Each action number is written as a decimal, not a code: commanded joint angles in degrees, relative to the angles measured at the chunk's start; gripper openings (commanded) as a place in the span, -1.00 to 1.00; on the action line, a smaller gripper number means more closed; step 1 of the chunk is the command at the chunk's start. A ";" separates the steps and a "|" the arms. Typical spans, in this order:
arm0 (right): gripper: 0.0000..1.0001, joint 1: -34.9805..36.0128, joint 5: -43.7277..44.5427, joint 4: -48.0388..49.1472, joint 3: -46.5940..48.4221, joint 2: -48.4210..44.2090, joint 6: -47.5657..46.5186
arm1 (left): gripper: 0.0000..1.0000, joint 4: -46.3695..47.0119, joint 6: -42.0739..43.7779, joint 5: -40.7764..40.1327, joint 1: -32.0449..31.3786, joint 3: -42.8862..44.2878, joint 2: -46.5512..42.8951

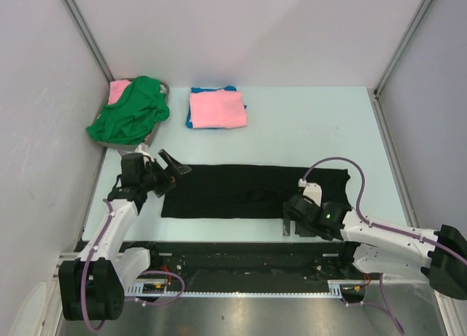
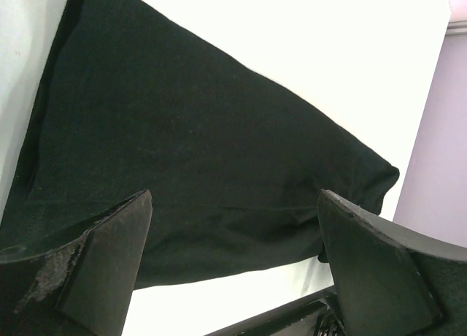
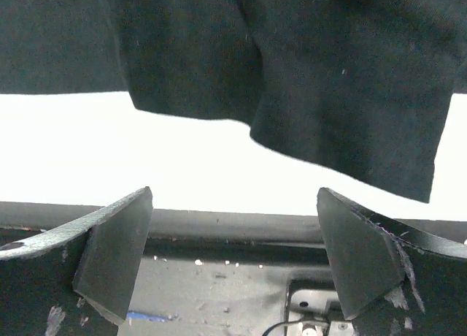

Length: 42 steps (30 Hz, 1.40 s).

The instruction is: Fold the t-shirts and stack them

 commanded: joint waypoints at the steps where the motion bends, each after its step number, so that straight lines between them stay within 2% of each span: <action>1: 1.00 3.80 -0.03 -2.95 0.09 -1.14 6.79 | 1.00 1.95 1.14 1.97 0.24 -0.49 -0.55; 3: 0.99 3.89 0.83 -5.48 2.54 -2.97 8.71 | 0.99 1.43 1.23 1.80 0.33 -0.31 -0.99; 7: 0.99 3.72 12.05 -8.92 10.36 -10.27 10.57 | 0.99 -0.16 1.76 2.23 0.33 1.79 -1.87; 10: 0.99 -2.24 18.31 -9.80 15.81 -11.78 6.73 | 1.00 -1.04 1.94 2.85 0.24 2.94 -2.40; 11: 0.99 -8.44 19.03 -9.89 16.69 -11.25 5.31 | 1.00 -0.95 1.94 3.20 0.32 3.11 -2.75; 14: 0.99 -19.01 18.86 -7.09 17.93 -8.97 1.26 | 0.99 -1.21 1.85 3.99 0.33 3.47 -3.10; 15: 0.99 -25.57 18.08 -4.64 17.84 -7.74 0.56 | 1.00 -1.39 1.85 4.34 0.33 3.56 -3.45; 17: 0.99 -32.11 15.79 -2.17 17.93 -5.81 -2.07 | 0.99 -1.39 1.85 5.22 0.33 3.73 -3.72; 18: 0.99 -38.41 15.44 -0.33 17.84 -4.49 -2.70 | 1.00 -1.65 1.94 5.66 0.33 3.91 -3.98; 21: 0.99 -48.88 9.47 4.76 17.06 1.31 -5.25 | 1.00 -1.57 1.94 6.89 0.24 4.00 -4.59; 24: 0.99 -55.49 2.79 10.40 14.68 7.98 -6.22 | 1.00 -2.09 2.64 7.51 0.24 4.00 -4.77; 28: 0.99 -60.16 1.46 15.24 13.36 17.46 -7.01 | 0.99 -2.09 3.69 8.65 0.24 3.38 -4.69; 32: 0.99 -61.93 -0.03 20.85 13.19 22.66 -8.59 | 1.00 -1.83 4.22 9.44 0.33 2.33 -5.47; 38: 0.99 -62.55 -0.21 22.80 12.84 26.10 -10.52 | 1.00 -0.69 4.75 10.58 0.24 0.75 -5.39; 42: 0.96 -62.64 -3.28 25.17 12.57 29.43 -11.40 | 0.99 0.81 5.10 11.11 0.24 -0.13 -3.20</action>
